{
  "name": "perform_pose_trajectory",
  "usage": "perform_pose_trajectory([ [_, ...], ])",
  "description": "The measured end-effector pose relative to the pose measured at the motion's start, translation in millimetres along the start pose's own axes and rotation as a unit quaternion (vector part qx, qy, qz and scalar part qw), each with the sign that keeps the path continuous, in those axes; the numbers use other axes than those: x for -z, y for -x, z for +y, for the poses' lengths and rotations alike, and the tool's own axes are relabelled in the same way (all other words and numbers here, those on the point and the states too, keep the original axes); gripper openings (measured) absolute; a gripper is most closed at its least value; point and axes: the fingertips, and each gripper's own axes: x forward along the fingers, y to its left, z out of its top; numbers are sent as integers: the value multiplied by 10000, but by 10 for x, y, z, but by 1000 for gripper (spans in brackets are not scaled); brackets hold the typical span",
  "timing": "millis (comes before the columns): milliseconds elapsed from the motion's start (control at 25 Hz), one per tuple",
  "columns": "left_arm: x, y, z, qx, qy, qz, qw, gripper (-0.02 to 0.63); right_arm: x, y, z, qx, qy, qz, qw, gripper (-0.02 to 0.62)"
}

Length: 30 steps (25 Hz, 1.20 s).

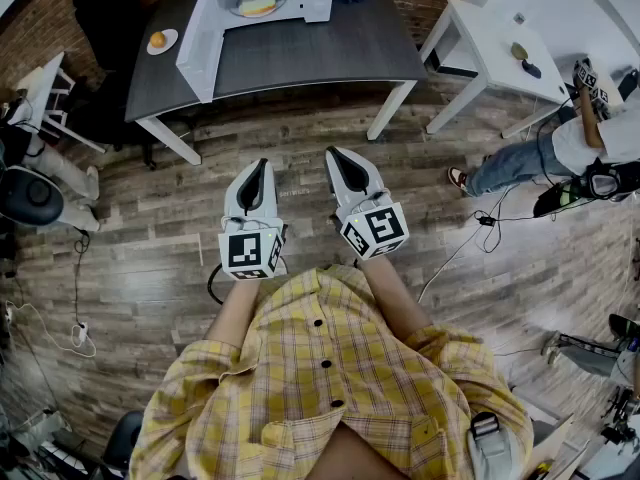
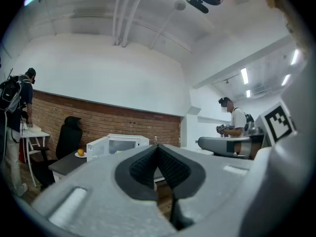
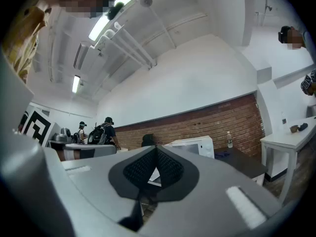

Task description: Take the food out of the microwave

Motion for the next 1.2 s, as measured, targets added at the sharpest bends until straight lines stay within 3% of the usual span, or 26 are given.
perform_pose_trajectory([
  [360, 73, 3, -139, -143, -30, 92, 9999, 2, 34, 93, -128, -128, -117, 22, 9998, 5],
  [960, 161, 26, -728, -335, -65, 117, 9993, 2, 46, 528, -491, -439, -110, 4, 9990, 5],
  [1200, 253, -75, -738, -377, 12, 194, 9991, 2, 101, 455, -596, -435, -171, 53, 9989, 5],
])
